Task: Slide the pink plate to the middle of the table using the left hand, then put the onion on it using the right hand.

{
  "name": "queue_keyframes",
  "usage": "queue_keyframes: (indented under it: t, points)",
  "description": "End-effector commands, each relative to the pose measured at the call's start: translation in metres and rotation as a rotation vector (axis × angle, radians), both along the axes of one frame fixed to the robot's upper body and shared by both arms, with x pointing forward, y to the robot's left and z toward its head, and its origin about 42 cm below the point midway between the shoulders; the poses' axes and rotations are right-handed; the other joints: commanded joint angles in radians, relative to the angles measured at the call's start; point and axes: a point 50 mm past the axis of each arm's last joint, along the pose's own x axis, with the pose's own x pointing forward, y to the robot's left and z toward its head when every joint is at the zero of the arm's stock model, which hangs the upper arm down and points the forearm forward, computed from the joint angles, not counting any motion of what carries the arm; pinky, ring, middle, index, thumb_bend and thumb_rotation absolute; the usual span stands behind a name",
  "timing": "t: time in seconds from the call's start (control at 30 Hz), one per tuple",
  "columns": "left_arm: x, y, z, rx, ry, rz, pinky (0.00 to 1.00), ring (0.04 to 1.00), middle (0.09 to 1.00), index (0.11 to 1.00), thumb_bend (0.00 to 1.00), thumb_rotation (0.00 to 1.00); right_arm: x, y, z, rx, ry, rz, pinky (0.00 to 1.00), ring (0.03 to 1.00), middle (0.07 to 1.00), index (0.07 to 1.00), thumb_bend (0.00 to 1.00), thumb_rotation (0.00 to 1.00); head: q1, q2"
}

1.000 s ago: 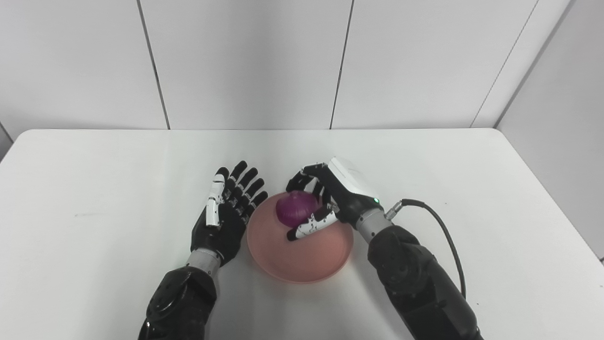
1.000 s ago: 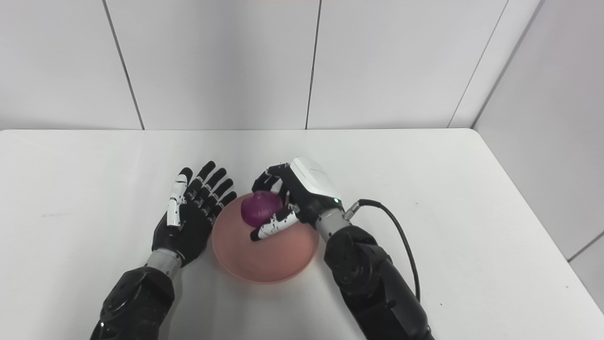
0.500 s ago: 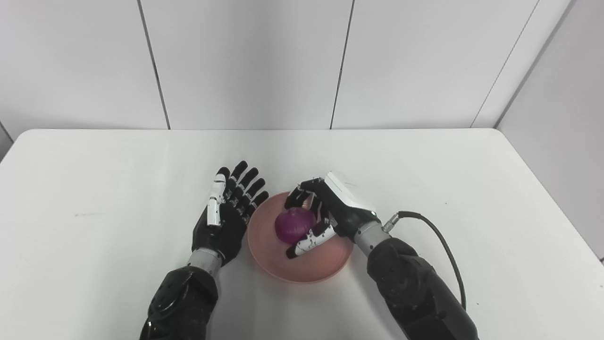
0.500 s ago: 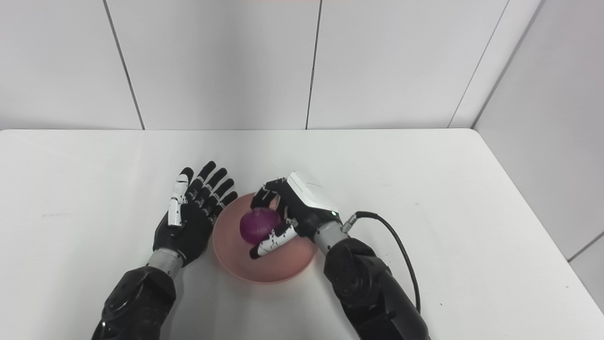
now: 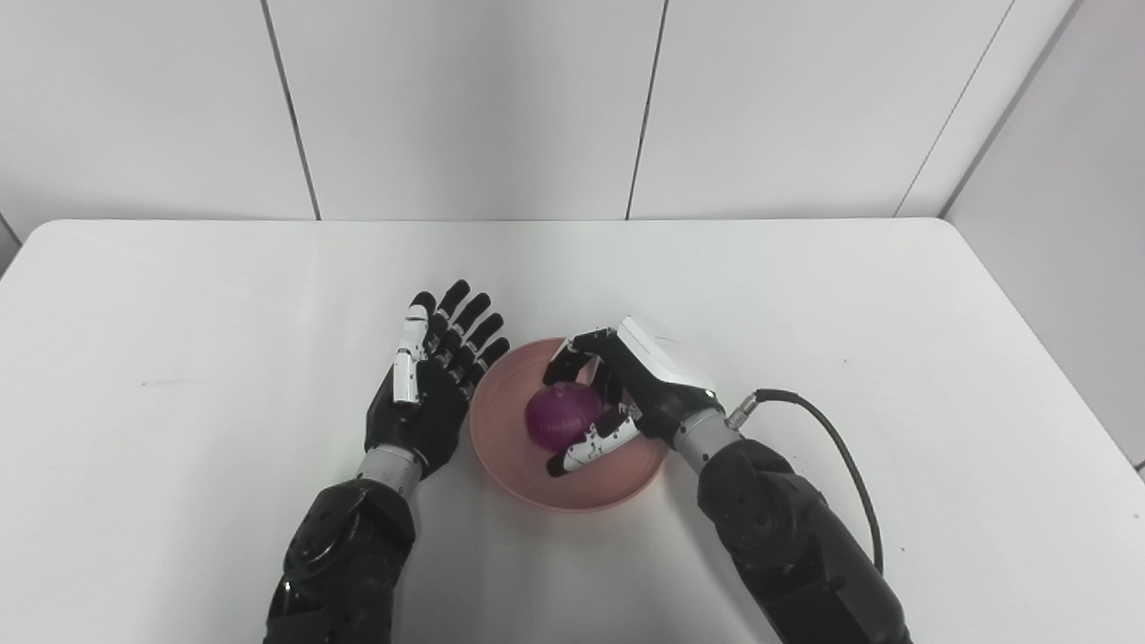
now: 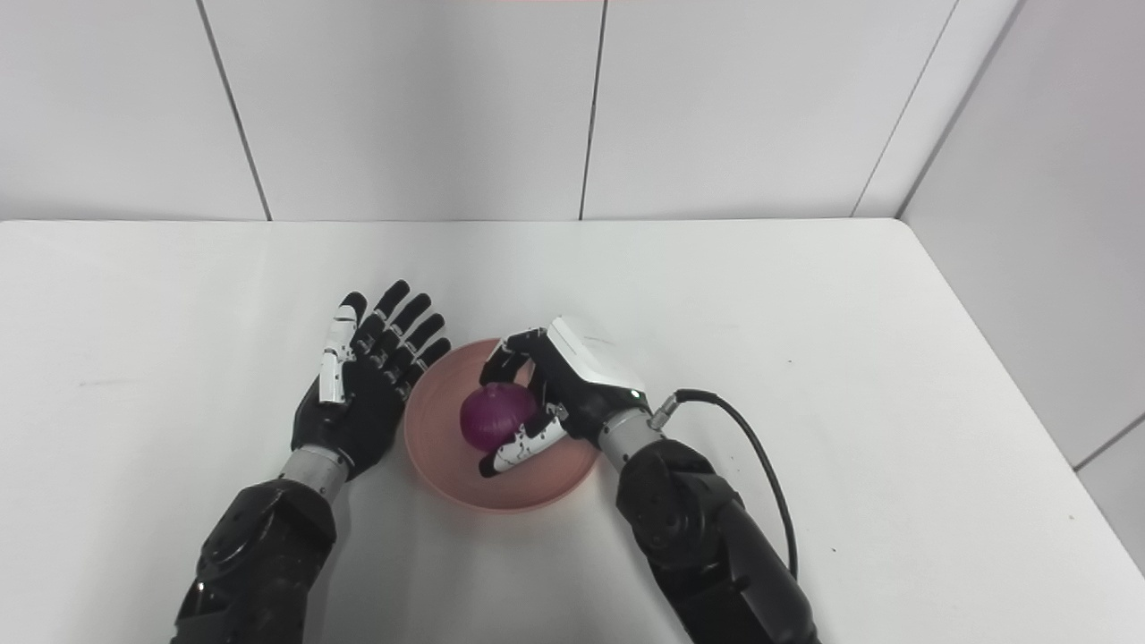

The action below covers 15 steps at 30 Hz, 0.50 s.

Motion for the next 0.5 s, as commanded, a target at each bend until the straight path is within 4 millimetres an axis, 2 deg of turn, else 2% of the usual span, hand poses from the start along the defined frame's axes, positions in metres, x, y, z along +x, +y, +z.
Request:
queue_keyframes:
  t: [0.0,0.07,0.1,0.13,0.2,0.37,0.47]
  points:
    - [-0.0001,-0.0051,-0.0017,0.008,0.029,-0.013,0.92,0.940,0.951,0.939,0.44,1.00,0.0001,0.0035,0.0154,0.008,-0.070,0.019,0.36,0.467,0.560,0.515,0.59,0.17,0.000,0.000]
    - [-0.0001,-0.0050,-0.0014,0.009,0.029,-0.014,0.92,0.941,0.952,0.941,0.44,1.00,-0.0011,0.0037,0.0157,0.010,-0.069,0.018,0.38,0.493,0.591,0.592,0.76,0.22,0.000,0.000]
    - [0.0001,-0.0050,-0.0013,0.007,0.030,-0.015,0.92,0.941,0.953,0.941,0.44,1.00,-0.0015,0.0033,0.0150,0.017,-0.068,0.023,0.38,0.503,0.602,0.616,0.81,0.23,0.002,-0.002]
    - [0.0001,-0.0050,-0.0012,0.006,0.030,-0.015,0.92,0.942,0.953,0.942,0.43,1.00,-0.0017,0.0030,0.0144,0.022,-0.066,0.028,0.50,0.598,0.666,0.659,0.86,0.26,0.002,-0.002]
    - [0.0002,-0.0050,-0.0014,0.002,0.034,-0.014,0.93,0.942,0.952,0.940,0.43,1.00,-0.0023,0.0023,0.0129,0.026,-0.070,0.040,0.64,0.714,0.752,0.738,0.92,0.30,0.003,-0.002]
    - [0.0006,-0.0052,-0.0014,0.000,0.031,-0.012,0.94,0.943,0.955,0.943,0.43,1.00,-0.0032,0.0009,0.0105,0.011,-0.073,0.060,0.81,0.849,0.872,0.878,1.00,0.41,0.003,-0.004]
    - [0.0005,-0.0053,-0.0013,0.006,0.031,-0.012,0.93,0.936,0.949,0.936,0.43,1.00,-0.0042,-0.0004,0.0097,-0.004,-0.077,0.080,0.88,0.885,0.910,0.921,1.00,0.46,0.003,-0.004]
